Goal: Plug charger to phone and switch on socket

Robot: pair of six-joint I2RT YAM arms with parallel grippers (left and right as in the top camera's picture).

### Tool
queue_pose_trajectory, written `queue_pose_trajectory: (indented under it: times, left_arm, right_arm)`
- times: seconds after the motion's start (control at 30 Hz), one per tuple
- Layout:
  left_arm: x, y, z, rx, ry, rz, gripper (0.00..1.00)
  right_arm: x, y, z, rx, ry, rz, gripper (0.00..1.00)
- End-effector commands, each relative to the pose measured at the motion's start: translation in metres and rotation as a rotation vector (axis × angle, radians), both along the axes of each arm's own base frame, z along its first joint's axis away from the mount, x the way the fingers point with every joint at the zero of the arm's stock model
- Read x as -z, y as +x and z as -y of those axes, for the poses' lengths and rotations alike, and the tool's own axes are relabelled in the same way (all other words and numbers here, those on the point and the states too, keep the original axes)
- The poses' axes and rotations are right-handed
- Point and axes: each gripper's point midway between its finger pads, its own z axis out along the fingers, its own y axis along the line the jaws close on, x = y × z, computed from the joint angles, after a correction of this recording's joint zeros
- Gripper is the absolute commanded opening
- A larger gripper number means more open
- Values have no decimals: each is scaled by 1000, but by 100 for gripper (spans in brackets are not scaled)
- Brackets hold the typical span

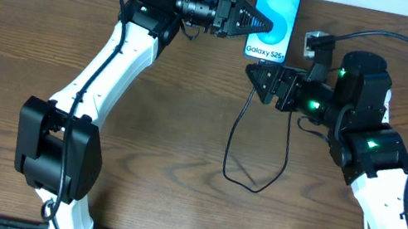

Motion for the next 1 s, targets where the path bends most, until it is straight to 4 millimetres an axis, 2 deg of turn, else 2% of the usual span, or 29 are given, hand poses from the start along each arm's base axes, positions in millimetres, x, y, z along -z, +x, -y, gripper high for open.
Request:
queue_pose_trajectory:
  times: [0.0,0.13,0.23,0.37,0.47,0.73,0.8,0.97]
  left_arm:
    - [12,12,-2,-70,43,34,7]
    - [62,26,-7,-162,179,-52,7]
    - [90,27,-12,-186,261,-85,7]
    - [117,21,-13,-161,312,-143,7]
    - [142,14,-12,-142,357,-196,7]
    - [207,-6,-6,-93,476,-303,7]
    - [217,-11,-5,-74,496,-307,7]
    - [252,-12,-19,-121,628,-361,7]
  right_arm:
    - [-4,-1,3,-4,-22,14,84]
    - [7,-5,9,1,-51,-26,92]
    - [18,-7,21,27,-75,-78,99]
    - [39,-8,49,117,-137,-169,99]
    - [48,-11,64,139,-169,-205,99]
    - [59,-17,76,147,-224,-236,99]
    - [64,-18,82,173,-254,-253,99]
    - [72,-21,90,202,-293,-278,99]
